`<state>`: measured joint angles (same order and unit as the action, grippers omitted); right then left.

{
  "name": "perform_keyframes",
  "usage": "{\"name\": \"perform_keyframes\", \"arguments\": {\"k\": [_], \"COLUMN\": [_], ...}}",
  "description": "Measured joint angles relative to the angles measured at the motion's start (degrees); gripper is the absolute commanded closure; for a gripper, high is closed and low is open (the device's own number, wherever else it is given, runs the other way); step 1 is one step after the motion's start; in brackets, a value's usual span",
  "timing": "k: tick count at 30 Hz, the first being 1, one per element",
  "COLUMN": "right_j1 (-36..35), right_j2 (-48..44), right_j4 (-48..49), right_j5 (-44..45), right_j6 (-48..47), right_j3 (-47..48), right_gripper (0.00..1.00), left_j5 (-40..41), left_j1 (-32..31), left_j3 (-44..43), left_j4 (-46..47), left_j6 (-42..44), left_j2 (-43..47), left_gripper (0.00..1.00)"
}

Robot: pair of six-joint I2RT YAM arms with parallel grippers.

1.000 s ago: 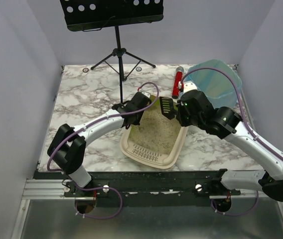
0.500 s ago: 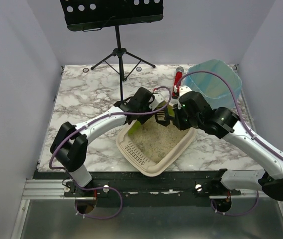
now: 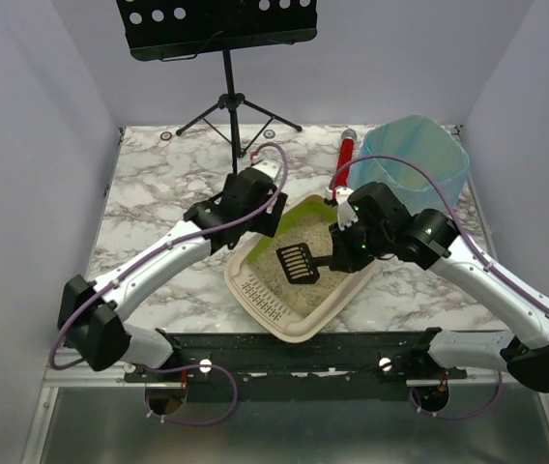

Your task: Clean the litter box

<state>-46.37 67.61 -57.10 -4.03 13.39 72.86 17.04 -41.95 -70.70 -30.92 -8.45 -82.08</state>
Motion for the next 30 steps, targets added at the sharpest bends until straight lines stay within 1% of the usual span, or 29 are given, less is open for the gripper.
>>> {"name": "perform_keyframes", "arguments": {"k": [3, 5, 8, 12, 14, 17, 20, 23, 27, 30], "right_j1": [0.0, 0.0, 0.0, 0.1, 0.7, 0.9, 0.8, 0.5, -0.3, 0.9], "right_j2": [2.3, 5.2, 9.6, 14.2, 16.3, 20.0, 24.3, 27.9, 30.4, 30.6], "right_j4": [0.0, -0.2, -0.2, -0.6, -0.7, -1.2, -2.9, -5.6, -9.4, -11.7], "right_j5": [-7.3, -10.7, -14.3, -19.7, -21.7, -22.7, -20.9, -15.4, -3.8, 5.4], "right_j6": [-2.2, -3.5, -4.8, -6.0, -6.8, -7.1, -5.5, -2.6, 1.2, 3.5], "right_j3": [0.9, 2.2, 3.2, 4.2, 5.1, 6.8, 10.0, 15.3, 22.3, 25.4], "right_gripper": [0.99, 0.99, 0.99, 0.99, 0.99, 0.99, 0.99, 0.99, 0.99, 0.99], "left_j5": [3.7, 3.9, 2.7, -3.8, -7.2, -11.4, -12.4, -12.6, -12.6, -12.5], "left_j1": [1.3, 2.3, 3.2, 3.1, 3.1, 3.1, 3.3, 3.3, 3.2, 3.2], "left_j3": [4.0, 7.6, 16.3, 27.8, 31.9, 34.9, 35.1, 33.9, 32.2, 31.8], "left_j4": [-3.0, -4.3, -5.7, -2.8, -0.4, 3.3, 4.1, 4.0, 3.2, 2.8], "left_j6": [-11.1, -17.6, -26.8, -33.9, -35.9, -37.3, -37.3, -37.0, -36.1, -35.5], "left_j2": [6.8, 10.2, 16.0, 22.6, 24.9, 25.8, 25.0, 21.7, 17.4, 17.0], "left_gripper": [0.01, 0.01, 0.01, 0.01, 0.01, 0.01, 0.01, 0.01, 0.01, 0.01]}}
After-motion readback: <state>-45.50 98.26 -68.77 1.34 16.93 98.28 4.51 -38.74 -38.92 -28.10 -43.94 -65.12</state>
